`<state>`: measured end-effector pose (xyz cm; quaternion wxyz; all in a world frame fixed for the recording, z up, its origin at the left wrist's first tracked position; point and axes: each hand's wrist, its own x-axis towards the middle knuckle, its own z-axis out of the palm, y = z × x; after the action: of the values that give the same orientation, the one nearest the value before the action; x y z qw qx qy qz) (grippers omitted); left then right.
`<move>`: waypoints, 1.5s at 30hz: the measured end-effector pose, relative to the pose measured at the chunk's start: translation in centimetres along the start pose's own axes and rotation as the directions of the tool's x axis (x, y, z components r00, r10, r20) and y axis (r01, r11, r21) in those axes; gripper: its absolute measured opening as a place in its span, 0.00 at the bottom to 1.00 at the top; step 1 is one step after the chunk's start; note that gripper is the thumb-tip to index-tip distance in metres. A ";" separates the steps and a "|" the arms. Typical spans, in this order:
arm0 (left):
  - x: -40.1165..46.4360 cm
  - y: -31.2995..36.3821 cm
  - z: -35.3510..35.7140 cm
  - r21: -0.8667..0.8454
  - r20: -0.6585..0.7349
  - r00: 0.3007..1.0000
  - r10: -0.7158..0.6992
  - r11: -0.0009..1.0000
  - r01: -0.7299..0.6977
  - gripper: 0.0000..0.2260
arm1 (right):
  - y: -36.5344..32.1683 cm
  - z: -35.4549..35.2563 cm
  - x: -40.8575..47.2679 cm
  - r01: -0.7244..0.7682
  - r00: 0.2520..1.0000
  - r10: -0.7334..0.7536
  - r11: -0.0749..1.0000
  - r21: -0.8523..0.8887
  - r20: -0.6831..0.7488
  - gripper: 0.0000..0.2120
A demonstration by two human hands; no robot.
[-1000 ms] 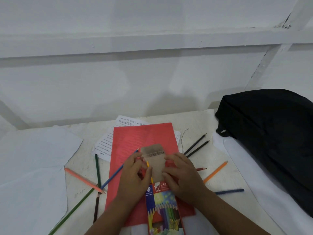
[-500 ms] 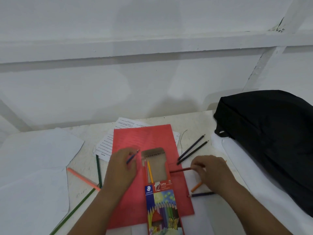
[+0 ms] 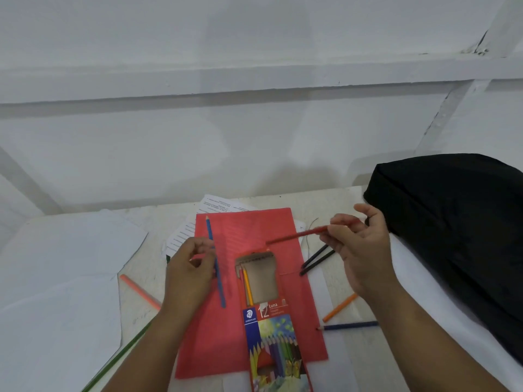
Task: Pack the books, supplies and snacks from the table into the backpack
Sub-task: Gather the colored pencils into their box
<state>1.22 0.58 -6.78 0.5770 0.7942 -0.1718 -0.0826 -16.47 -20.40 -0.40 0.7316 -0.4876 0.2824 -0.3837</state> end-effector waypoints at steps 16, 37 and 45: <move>-1.0 -3.3 5.3 0.152 0.097 0.967 0.236 0.957 -0.248 0.17 | 8.1 3.2 1.4 0.229 0.957 -0.064 0.767 -0.600 0.283 0.20; -1.3 -5.9 5.2 0.216 0.199 0.903 0.380 0.882 -0.419 0.16 | 14.2 -0.2 -1.5 0.613 0.775 -0.090 0.348 -0.709 0.626 0.11; -1.5 -5.6 5.2 0.176 0.207 0.899 0.387 0.889 -0.423 0.05 | 14.1 -0.1 -2.2 0.601 0.791 -0.166 0.396 -0.695 0.589 0.06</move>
<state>-0.88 -1.94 -13.78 0.4750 0.7890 -0.3896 -0.0069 -13.75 -15.39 -13.49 0.3190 -0.9068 0.1414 -0.2364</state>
